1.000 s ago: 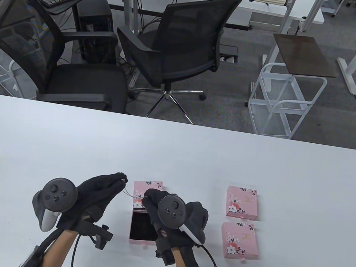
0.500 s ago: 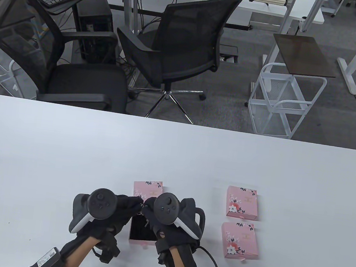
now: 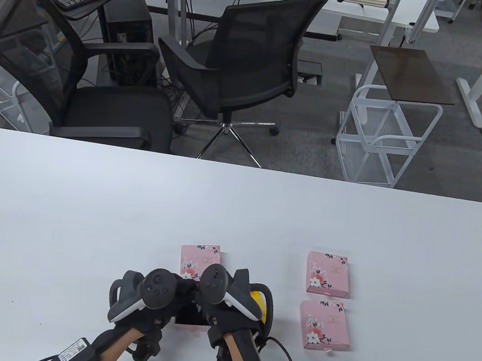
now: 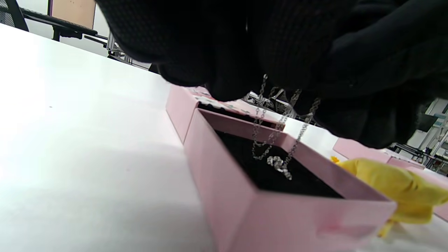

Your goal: Dust necklace

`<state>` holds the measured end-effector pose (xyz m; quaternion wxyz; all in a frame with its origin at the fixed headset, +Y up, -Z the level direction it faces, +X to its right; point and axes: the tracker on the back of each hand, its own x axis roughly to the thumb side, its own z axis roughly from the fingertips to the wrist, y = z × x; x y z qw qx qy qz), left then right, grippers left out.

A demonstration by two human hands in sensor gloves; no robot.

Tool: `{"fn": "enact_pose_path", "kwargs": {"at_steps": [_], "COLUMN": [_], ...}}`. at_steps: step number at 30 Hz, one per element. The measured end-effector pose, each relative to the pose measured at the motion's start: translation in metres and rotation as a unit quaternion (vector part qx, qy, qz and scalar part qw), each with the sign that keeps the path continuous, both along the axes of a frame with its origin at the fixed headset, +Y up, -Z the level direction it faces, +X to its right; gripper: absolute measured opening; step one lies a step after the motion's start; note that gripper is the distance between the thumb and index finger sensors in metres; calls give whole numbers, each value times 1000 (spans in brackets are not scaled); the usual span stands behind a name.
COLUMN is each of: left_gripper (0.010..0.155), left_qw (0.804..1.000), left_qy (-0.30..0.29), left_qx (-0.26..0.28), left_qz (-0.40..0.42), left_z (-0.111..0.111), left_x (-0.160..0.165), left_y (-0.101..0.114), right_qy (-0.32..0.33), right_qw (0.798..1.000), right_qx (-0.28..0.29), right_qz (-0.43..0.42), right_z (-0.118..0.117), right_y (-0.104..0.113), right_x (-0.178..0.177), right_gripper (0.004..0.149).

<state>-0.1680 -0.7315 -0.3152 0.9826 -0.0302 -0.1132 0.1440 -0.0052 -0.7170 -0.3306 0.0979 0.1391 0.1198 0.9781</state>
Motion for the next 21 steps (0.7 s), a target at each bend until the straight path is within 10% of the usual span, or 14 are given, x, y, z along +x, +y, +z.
{"fn": "enact_pose_path", "kwargs": {"at_steps": [21], "left_gripper": [49], "left_qw": [999], "left_qy": [16], "left_qx": [31], "left_qz": [-30], "left_z": [-5], "left_x": [-7], "left_y": [-10], "right_qy": [9], "right_qw": [999], "right_qx": [32], "right_qz": [39], "right_z": [12], "right_y": [23], "right_x": [-2], "right_gripper": [43]}}
